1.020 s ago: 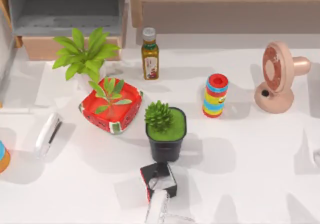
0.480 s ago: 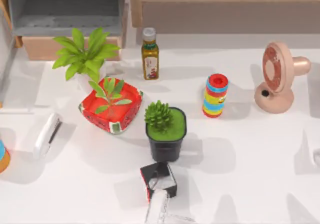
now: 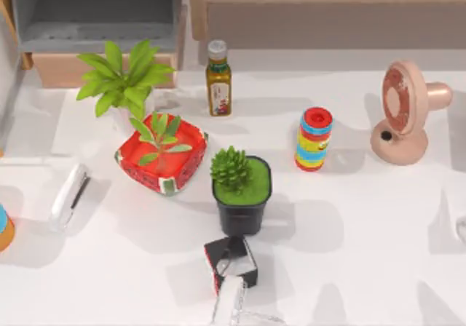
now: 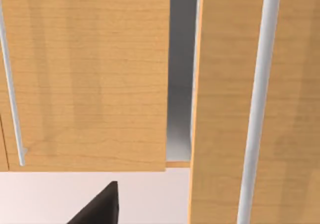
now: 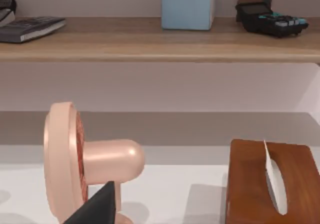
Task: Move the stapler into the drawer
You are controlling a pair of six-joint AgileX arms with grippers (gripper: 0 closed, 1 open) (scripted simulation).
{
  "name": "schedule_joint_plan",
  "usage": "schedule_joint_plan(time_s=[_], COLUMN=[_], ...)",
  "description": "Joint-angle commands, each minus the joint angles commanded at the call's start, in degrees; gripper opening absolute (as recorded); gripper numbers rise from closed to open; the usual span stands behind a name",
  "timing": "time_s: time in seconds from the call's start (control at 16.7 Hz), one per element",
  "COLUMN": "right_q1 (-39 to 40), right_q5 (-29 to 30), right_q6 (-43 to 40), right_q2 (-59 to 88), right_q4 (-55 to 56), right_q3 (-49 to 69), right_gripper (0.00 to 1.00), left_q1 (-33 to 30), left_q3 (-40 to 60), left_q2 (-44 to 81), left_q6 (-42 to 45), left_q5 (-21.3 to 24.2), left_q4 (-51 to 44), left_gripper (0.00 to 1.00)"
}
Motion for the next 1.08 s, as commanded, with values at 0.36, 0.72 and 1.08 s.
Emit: schedule_joint_plan(time_s=[0.36, 0.72, 1.08], right_q1=[0.0, 0.0, 0.0], right_q5=[0.0, 0.0, 0.0], right_q6=[0.0, 0.0, 0.0], right_q2=[0.0, 0.0, 0.0], right_q4=[0.0, 0.0, 0.0], right_q3=[0.0, 0.0, 0.0], right_gripper=[1.00, 1.00, 1.00], left_q1=[0.8, 3.2, -1.6], left_q3=[-1.2, 2.3, 14.0], left_q2=[-0.2, -7.0, -18.1], left_q6=[0.0, -2.5, -12.0], left_q5=[1.0, -2.3, -10.5], left_q4=[0.7, -1.9, -16.6], left_gripper=[1.00, 1.00, 1.00])
